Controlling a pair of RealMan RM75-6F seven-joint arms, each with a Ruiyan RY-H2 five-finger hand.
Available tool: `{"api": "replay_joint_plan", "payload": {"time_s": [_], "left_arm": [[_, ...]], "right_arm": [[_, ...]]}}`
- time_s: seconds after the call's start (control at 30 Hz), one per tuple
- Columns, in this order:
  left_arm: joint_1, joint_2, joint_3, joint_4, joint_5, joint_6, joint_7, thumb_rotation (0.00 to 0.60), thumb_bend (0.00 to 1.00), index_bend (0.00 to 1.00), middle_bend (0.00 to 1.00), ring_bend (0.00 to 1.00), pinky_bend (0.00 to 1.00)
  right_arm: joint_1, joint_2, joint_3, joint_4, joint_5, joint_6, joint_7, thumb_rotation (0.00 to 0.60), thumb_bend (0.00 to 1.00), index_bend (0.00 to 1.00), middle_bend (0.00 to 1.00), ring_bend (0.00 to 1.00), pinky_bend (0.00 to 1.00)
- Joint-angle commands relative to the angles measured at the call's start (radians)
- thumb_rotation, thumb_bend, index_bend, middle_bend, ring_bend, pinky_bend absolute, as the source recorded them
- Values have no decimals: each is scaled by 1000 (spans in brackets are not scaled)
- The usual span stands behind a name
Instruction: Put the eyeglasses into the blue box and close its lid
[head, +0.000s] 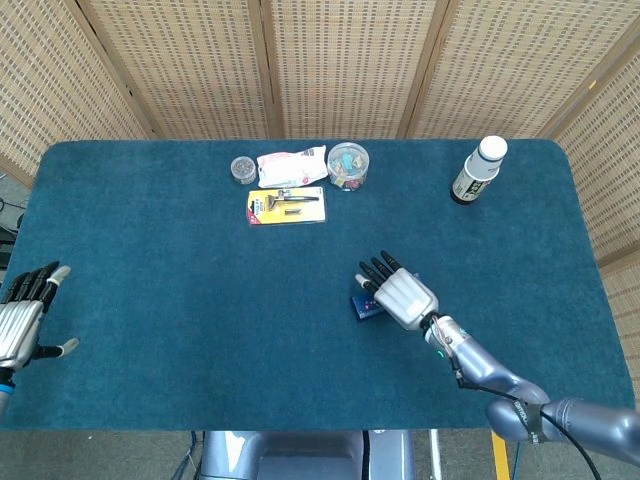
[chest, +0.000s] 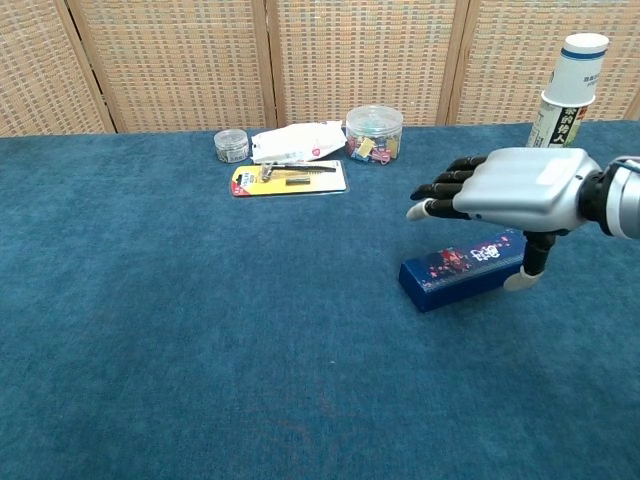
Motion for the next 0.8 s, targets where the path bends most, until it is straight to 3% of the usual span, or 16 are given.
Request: {"api": "replay_joint_plan", "payload": {"time_s": [0.03,0.3,0.53,0.67,0.8], "left_arm": [[1,1,-1,1,-1,2,-5,600,8,0,0,0,0],[-3,2,-3,4,-6,-7,-10,600,8,0,0,0,0],[-4,1,-2,2,-8,-8,-4,600,8,0,0,0,0],[-5,0,-2,2,-10,-10,-2,600,8,0,0,0,0],[-4,0,-3,2,-11,-8,-3,600,8,0,0,0,0]], "right_arm": [[51,-20,-7,48,48,-70,-13,600,0,0,0,0,26],[74,-96,-19,189,-7,-65,84,600,0,34,39,0,26],[87,-120,-36,233,-20,-76,122,600,11,256,218,0,51],[85,-135,-42,255,-50,-53,156,600,75,430,366,51,85],[76,-149,-46,278,-95,-11,201,600,146,509,440,106,120]]}}
